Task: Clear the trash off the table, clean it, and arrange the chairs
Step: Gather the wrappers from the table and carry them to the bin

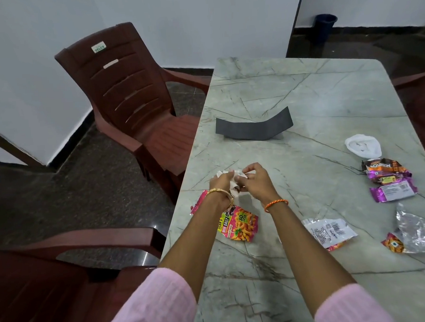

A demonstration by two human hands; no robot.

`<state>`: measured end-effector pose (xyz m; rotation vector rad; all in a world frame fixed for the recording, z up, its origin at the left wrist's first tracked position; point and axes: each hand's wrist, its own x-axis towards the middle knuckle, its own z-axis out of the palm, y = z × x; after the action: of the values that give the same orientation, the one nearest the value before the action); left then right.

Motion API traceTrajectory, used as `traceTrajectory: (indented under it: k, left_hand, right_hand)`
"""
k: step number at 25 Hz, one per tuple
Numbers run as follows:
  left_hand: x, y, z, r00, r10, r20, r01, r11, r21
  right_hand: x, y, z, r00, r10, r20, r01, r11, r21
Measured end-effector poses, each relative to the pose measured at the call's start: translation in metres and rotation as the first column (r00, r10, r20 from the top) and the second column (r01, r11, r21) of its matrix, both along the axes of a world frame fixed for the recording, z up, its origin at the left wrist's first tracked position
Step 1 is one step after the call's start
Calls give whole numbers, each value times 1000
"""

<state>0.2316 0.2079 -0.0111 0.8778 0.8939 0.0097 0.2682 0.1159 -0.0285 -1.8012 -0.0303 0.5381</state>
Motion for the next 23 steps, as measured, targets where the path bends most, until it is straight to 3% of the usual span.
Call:
traceTrajectory:
  k: [3, 6, 9, 11, 13, 16, 19, 23]
  left_hand:
    - [-9, 24, 7, 990, 138, -7, -138, 989, 57]
    - [-21, 54, 5, 946, 323, -19, -323, 946, -19]
    - [-31, 69, -2, 946, 313, -81, -309, 950, 48]
    - [-38, 74, -6, 955, 263, -138, -255, 964, 72]
    - [-46, 75, -11, 961, 208, -180, -200, 978, 65]
    - [-59, 69, -15, 966, 136, -219, -123, 990, 73]
    - [-68, 55, -16, 975, 90, -205, -78, 995, 67]
    - [-78, 36, -18, 975, 54, -214, -45, 998, 48]
  right_hand:
    - [8, 13, 10, 990, 107, 92, -97, 990, -102]
    - [12, 30, 2, 945, 247, 213, -179, 940, -292]
    - [-3, 43, -22, 773, 597, 216, -387, 712, -586]
    - [-13, 44, -35, 676, 686, 268, -294, 584, -757]
    - [-21, 37, -37, 645, 698, 313, -144, 513, -846]
    - [-25, 23, -33, 628, 718, 299, -88, 448, -890]
    - [-26, 7, -24, 707, 662, 249, -86, 430, -899]
    - [-32, -16, -16, 757, 636, 154, -44, 284, -958]
